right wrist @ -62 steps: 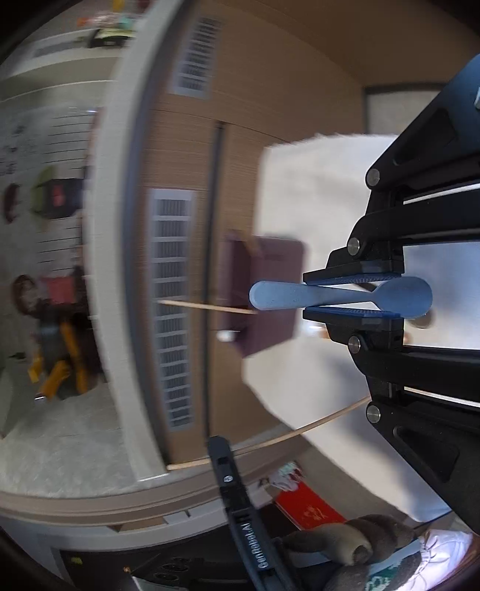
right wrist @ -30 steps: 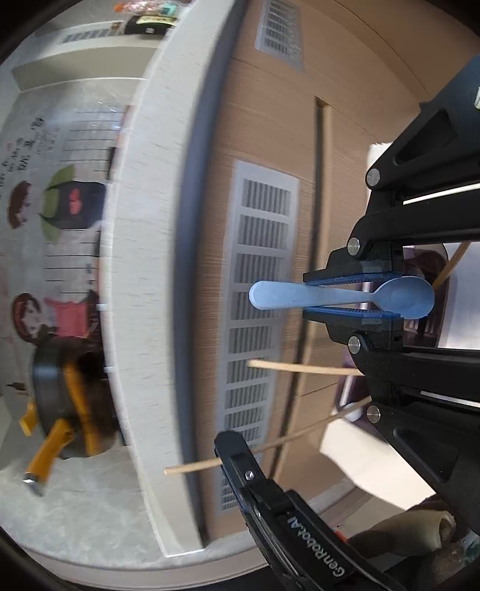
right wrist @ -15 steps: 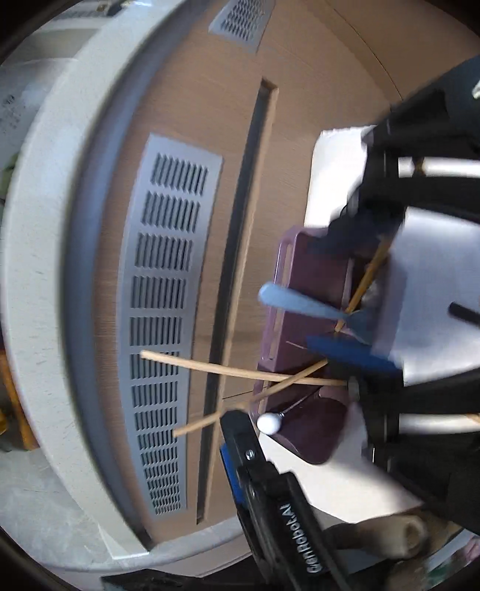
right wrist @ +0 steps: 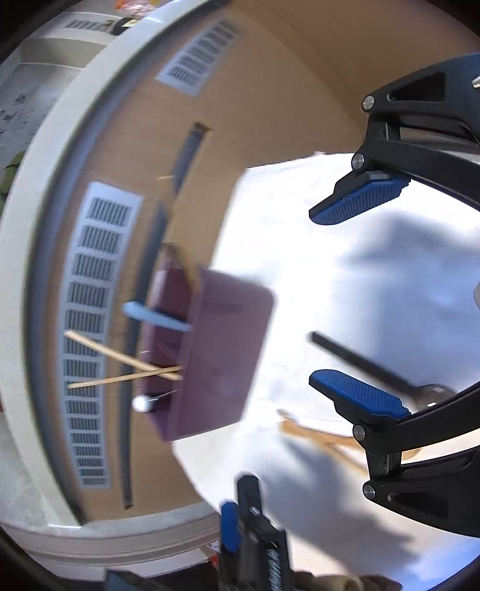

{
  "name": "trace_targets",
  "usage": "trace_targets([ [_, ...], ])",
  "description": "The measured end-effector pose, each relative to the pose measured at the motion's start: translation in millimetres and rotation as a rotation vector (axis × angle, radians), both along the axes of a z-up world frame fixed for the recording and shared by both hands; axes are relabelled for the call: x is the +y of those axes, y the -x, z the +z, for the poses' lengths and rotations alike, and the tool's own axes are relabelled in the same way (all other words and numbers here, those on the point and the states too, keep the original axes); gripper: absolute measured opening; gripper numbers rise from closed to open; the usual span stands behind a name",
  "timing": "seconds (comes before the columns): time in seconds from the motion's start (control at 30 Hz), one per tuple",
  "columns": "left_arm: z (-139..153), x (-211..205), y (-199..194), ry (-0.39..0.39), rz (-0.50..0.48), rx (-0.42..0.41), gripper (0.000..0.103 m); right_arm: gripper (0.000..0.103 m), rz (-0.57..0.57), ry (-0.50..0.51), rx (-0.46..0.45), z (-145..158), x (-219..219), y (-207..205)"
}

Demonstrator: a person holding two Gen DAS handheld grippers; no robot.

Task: Organize utensils
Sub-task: 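Lower the blue spoon and chopstick into the holder and open both tools, then grasp the wooden spoon and black-handled spoon with the right tool while the left tool grasps a chopstick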

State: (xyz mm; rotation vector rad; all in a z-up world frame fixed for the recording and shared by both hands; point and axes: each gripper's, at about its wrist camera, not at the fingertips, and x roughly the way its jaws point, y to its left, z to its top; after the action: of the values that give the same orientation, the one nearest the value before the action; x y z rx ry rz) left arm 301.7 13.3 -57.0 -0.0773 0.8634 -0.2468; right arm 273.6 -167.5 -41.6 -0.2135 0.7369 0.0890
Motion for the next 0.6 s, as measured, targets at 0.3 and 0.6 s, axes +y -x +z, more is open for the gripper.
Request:
trace_targets([
  [0.3, -31, 8, 46, -0.051, 0.047, 0.066, 0.071, 0.055, 0.078, -0.084, 0.179, -46, 25, 7],
  [0.6, -36, 37, 38, -0.037, 0.115, 0.086, 0.075, 0.022, 0.158, -0.160, 0.270, -51, 78, -28],
])
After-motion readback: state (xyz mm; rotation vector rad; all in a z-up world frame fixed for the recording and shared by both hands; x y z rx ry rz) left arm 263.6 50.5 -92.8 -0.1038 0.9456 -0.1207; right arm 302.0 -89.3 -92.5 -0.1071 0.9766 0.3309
